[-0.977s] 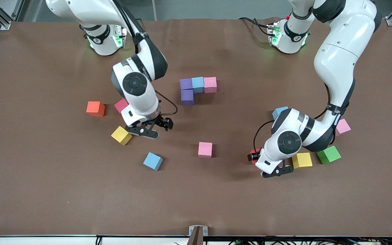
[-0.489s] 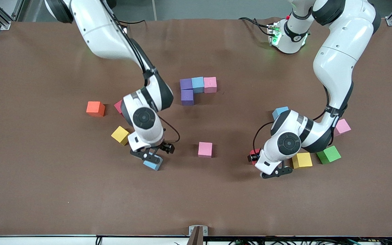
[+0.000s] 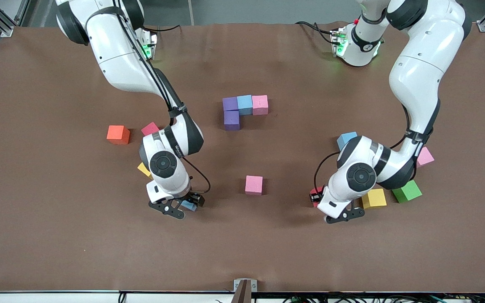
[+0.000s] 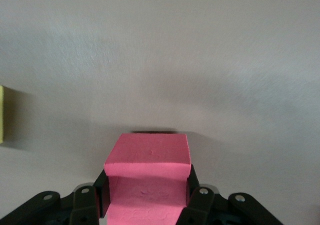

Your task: Arrange 11 blocks into digit 3

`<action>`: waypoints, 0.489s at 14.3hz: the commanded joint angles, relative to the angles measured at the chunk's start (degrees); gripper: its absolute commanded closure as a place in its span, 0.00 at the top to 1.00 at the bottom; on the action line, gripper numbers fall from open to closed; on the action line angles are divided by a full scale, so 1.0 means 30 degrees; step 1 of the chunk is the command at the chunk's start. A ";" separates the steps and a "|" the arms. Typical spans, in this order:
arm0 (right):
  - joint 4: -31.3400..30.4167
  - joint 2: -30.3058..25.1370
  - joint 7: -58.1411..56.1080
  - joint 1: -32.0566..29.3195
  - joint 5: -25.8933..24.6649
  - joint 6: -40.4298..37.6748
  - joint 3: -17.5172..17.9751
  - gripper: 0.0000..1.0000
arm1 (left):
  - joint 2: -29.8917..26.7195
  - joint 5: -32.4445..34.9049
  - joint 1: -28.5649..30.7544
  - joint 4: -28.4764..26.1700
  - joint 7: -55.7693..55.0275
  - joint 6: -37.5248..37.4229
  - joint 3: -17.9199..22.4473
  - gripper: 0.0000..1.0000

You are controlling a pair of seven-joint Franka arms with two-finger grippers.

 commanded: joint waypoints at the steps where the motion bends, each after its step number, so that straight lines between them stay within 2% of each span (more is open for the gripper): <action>1: 0.0475 0.0410 0.0160 -0.0194 0.0025 0.0095 0.0257 0.89 | -0.1424 -0.0051 0.0111 -0.0262 -0.0557 -0.0812 -0.0155 0.44; 3: 0.0475 0.0352 0.0191 -0.0136 0.0201 0.0007 0.0287 0.59 | -0.1807 0.0007 -0.0006 -0.0233 -0.2746 -0.2044 -0.0301 0.44; 4: 0.0359 0.0293 0.0046 -0.0078 0.0173 -0.0138 0.0316 0.37 | -0.2127 0.0007 -0.0035 -0.0233 -0.4527 -0.2106 -0.0592 0.44; 5: 0.0329 0.0235 0.0015 0.0039 0.0173 -0.0226 0.0316 0.11 | -0.2218 -0.0022 0.0110 -0.0233 -0.6053 -0.2135 -0.0740 0.44; 6: 0.0300 0.0176 -0.0130 0.0127 0.0144 -0.0430 0.0374 0.03 | -0.2479 -0.0051 0.0227 -0.0262 -0.7374 -0.2165 -0.0973 0.45; 7: 0.0270 0.0146 -0.0508 0.0186 0.0114 -0.0548 0.0635 0.01 | -0.2511 -0.0283 0.0229 -0.0262 -0.8373 -0.2339 -0.1005 0.47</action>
